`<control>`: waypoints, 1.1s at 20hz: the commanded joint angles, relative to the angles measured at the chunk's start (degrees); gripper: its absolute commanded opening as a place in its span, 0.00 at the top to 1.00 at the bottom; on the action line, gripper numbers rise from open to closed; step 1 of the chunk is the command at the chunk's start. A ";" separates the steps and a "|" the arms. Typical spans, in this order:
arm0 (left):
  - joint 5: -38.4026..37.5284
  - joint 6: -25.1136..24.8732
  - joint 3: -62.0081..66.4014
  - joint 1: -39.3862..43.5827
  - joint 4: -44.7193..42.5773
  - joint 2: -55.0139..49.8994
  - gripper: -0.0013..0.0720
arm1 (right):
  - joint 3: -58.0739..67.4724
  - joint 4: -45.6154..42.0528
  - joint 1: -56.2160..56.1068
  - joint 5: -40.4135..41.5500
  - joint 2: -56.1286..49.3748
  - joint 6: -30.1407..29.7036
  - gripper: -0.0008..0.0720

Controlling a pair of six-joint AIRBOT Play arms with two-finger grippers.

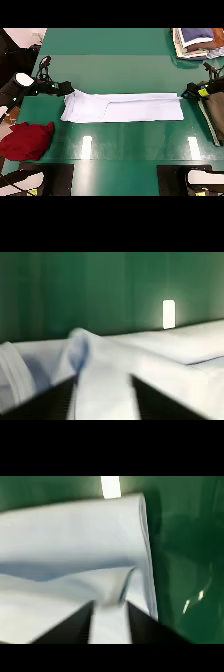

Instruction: Fold the shirts.

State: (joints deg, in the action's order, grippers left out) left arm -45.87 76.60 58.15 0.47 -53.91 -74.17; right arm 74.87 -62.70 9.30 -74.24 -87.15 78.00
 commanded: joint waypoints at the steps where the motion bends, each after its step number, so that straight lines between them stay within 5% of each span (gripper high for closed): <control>1: 1.31 0.07 0.44 0.00 0.35 -0.98 0.25 | 5.27 6.82 0.15 1.70 -5.22 -0.33 0.43; 4: -6.19 0.04 3.32 0.02 0.31 -0.98 0.26 | 7.56 7.10 1.55 -4.15 -5.68 -4.00 0.43; 7: -13.07 -0.37 4.81 0.02 0.37 -0.98 0.94 | 6.14 7.17 5.16 -10.51 -5.62 -6.54 0.43; 10: -15.98 -0.39 4.81 0.02 0.42 -1.01 0.93 | 1.09 7.28 9.97 -10.84 -5.64 -7.28 0.43; 11: -16.52 -0.39 4.81 0.02 0.42 -1.01 0.93 | -1.25 7.72 11.50 -10.56 -5.64 -8.50 0.33; 12: -16.70 -0.35 4.81 0.02 0.44 -1.01 0.93 | -3.43 8.24 12.70 -9.46 -5.70 -9.42 0.13; 15: -16.33 -0.04 4.81 0.02 0.83 -1.03 0.94 | -8.00 12.22 13.66 -7.13 -7.39 -13.57 0.10; 21: -15.32 0.11 4.83 6.25 1.11 -1.31 0.94 | -8.90 15.15 7.96 -4.72 -10.75 -16.41 0.26; 22: -14.36 1.18 4.81 7.52 1.11 -1.44 0.94 | -8.90 15.10 6.93 -4.79 -10.80 -17.49 0.47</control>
State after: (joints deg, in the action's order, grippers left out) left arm -61.73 76.55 62.89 4.99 -52.86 -75.40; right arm 66.59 -48.12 18.63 -80.27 -96.97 62.70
